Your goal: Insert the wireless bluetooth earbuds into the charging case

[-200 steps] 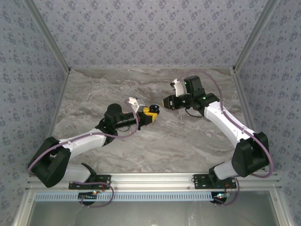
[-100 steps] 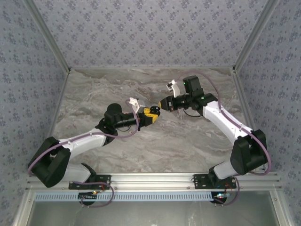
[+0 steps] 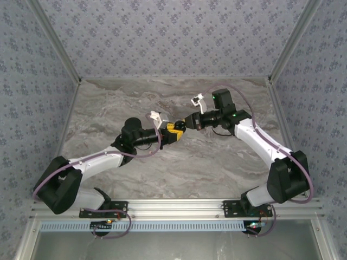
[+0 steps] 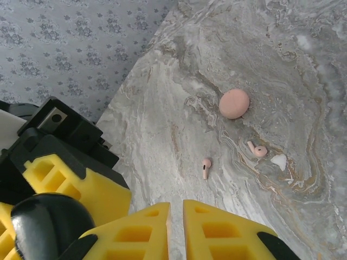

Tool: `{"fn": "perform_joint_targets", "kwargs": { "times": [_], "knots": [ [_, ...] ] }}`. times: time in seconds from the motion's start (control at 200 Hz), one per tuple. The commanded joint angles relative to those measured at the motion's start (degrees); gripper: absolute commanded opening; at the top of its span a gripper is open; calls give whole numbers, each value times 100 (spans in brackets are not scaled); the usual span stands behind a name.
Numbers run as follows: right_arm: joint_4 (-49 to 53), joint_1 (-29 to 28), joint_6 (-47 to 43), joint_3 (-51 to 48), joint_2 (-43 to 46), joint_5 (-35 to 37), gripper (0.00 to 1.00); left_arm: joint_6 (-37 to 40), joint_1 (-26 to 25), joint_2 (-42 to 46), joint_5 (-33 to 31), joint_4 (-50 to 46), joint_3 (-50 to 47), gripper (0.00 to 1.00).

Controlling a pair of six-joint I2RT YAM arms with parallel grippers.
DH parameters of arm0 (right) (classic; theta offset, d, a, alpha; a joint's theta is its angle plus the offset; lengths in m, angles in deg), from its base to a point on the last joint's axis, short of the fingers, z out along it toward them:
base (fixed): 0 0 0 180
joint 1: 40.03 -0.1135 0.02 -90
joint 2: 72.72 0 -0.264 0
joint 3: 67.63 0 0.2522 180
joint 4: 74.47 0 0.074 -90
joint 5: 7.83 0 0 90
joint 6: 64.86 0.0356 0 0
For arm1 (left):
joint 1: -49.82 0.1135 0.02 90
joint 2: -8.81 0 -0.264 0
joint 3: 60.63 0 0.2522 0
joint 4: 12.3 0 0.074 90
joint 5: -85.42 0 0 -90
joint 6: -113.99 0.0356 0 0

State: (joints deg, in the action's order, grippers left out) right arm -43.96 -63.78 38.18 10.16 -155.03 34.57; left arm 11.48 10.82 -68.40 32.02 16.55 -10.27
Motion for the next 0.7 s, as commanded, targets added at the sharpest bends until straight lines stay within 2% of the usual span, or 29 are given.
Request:
{"fn": "perform_joint_targets", "kwargs": {
  "times": [0.0, 0.14, 0.265, 0.35, 0.435, 0.51, 0.61, 0.695],
  "knots": [
    [-152, -15, 15, -59, 352, -286, 14, -62, 27, -108, -132, 43, 189, 11],
    [-166, 19, 13, -124, 469, -240, 14, -128, 60, -136, -229, 37, 169, 10],
    [-30, 39, -12, -119, 476, 111, 15, -207, 93, -127, -338, -4, 175, 11],
    [247, 46, -8, -60, 487, 960, 17, -328, 108, -134, -608, -254, 294, 13],
    [533, 51, 74, -14, 517, 2073, 17, -446, 134, -200, -1009, -868, 551, 13],
    [642, 63, 155, -42, 579, 2769, 18, -568, 199, -348, -1150, -1357, 810, 13],
    [699, 94, 241, -143, 704, 3392, 19, -738, 237, -551, -1563, -1939, 1129, 13],
    [784, 128, 267, -201, 772, 3651, 21, -836, 277, -770, -1795, -2509, 1474, 14]
  ]
}}
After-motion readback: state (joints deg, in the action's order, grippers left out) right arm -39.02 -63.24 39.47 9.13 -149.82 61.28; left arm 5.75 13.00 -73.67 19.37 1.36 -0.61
